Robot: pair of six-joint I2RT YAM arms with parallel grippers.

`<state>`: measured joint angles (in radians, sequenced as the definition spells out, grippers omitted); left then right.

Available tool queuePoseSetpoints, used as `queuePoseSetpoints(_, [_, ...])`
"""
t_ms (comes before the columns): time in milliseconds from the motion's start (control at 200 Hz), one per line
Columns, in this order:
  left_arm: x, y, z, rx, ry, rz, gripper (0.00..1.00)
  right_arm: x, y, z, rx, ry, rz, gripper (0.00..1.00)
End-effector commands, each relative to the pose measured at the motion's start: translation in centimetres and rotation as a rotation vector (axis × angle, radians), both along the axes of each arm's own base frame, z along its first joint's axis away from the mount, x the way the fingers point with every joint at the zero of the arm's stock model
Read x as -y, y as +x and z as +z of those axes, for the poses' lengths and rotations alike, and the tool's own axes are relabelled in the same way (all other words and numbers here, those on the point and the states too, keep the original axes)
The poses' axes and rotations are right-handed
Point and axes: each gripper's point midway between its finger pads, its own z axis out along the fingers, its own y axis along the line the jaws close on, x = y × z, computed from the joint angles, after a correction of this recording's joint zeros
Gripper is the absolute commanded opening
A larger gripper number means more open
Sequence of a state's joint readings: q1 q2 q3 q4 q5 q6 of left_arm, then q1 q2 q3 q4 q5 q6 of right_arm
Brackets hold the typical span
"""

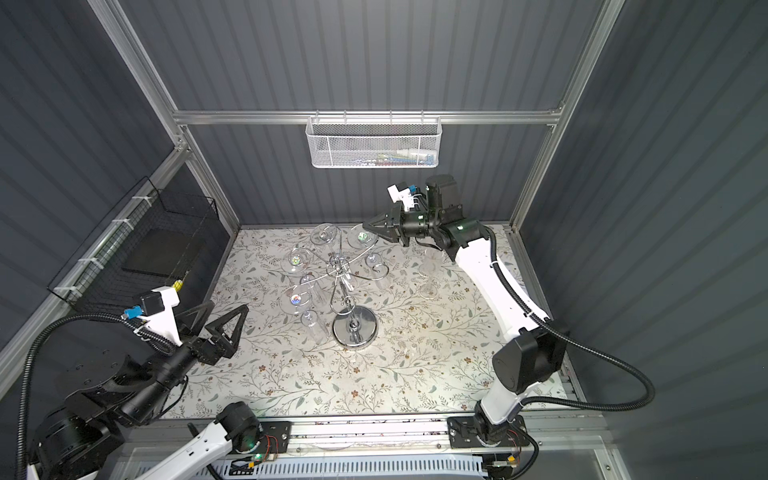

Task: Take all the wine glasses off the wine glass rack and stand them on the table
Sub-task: 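Close the right gripper on the flute foot and pull it off the rack, then turn the flute upright with the right gripper while the left gripper rises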

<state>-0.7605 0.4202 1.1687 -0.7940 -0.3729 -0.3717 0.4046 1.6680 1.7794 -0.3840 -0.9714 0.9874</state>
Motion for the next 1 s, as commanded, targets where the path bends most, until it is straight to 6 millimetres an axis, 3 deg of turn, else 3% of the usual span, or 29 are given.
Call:
queuePoseSetpoints(0, [-0.6,-0.3,-0.3,-0.006,0.001,0.018,0.99,-0.8,-0.2,0.6,0.013,0.006,0.016,0.00])
queuePoseSetpoints(290, [-1.3,-0.6,-0.2,0.005,0.006,0.032,1.00,-3.0,0.8,1.2,0.015,-0.001,0.039,0.00])
queuePoseSetpoints(640, [-2.0,-1.0,-0.3,0.013,0.014,0.045,1.00,-4.3,3.8,2.9,0.071,0.002,0.035,0.00])
queuePoseSetpoints(795, [-2.3,-1.3,0.0,0.020,0.001,0.049,1.00,-3.4,5.6,3.7,0.134,-0.008,-0.033,0.00])
queuePoseSetpoints(995, [-2.2,-1.3,0.6,0.012,-0.044,0.046,1.00,-1.1,6.6,6.8,0.274,0.004,-0.126,0.00])
